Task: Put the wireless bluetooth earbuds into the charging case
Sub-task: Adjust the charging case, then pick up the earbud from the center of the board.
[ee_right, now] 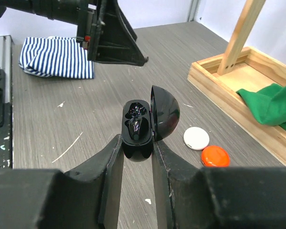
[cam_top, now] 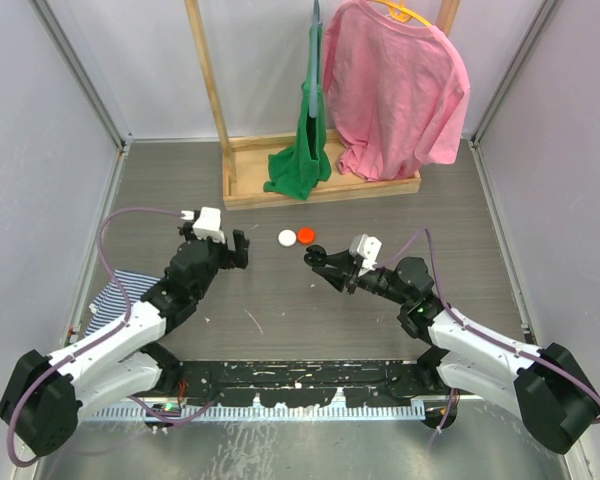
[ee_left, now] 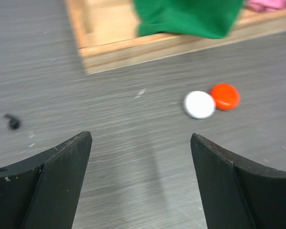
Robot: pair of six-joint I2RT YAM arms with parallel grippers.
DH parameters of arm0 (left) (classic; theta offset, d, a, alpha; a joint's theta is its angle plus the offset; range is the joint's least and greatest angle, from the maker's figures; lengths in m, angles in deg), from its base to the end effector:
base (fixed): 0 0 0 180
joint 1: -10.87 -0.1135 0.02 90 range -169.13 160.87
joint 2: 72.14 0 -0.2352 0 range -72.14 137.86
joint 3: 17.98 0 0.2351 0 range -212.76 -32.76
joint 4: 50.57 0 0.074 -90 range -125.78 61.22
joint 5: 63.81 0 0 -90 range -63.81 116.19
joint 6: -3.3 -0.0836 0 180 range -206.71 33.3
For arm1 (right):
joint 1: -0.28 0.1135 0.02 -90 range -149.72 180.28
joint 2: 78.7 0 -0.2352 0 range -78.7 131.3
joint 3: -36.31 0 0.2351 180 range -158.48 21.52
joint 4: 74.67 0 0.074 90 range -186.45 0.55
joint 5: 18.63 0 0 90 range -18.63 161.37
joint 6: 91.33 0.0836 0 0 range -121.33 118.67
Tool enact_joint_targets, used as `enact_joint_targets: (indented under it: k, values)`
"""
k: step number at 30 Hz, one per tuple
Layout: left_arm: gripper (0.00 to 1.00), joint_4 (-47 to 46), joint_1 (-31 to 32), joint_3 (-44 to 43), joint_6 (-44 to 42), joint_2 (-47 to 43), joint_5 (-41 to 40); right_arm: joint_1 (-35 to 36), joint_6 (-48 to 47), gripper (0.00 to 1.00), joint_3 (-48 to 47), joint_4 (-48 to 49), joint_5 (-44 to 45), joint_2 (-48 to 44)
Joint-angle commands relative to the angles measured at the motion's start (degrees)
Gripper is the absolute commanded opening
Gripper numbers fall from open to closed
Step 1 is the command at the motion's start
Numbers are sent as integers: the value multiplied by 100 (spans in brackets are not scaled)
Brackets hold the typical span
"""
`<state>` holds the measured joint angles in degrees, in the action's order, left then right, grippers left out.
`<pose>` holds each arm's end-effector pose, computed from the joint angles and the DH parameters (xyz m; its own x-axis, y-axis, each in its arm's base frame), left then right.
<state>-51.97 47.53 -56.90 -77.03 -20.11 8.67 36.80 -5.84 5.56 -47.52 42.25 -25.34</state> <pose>0.2194 -0.1319 0.2144 -0.2164 -0.0386 -0.9755 0.3008 0.9480 -0.1042 0.1713 0.1774 0.2235 0.1350 0.0145 -0.9907 -0.9019 0.4158 -0.1168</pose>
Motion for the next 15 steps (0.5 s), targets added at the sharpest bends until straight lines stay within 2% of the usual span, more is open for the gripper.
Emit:
enact_joint_targets:
  k: [1,6,12,15]
  values:
    - [87,838,-613,-551,476,339,-922,-21,-110,22,20,508,376,-71]
    - [87,1259,-1399,-1029,918,924,-1003,-17,-171,23,76,537,657,-37]
    - [86,2104,-2249,-1938,1585,1775,-733,-20,-168,23,90,538,675,-88]
    - [84,2227,-2547,-2214,1712,2237,-584,-17,-151,23,93,552,702,-131]
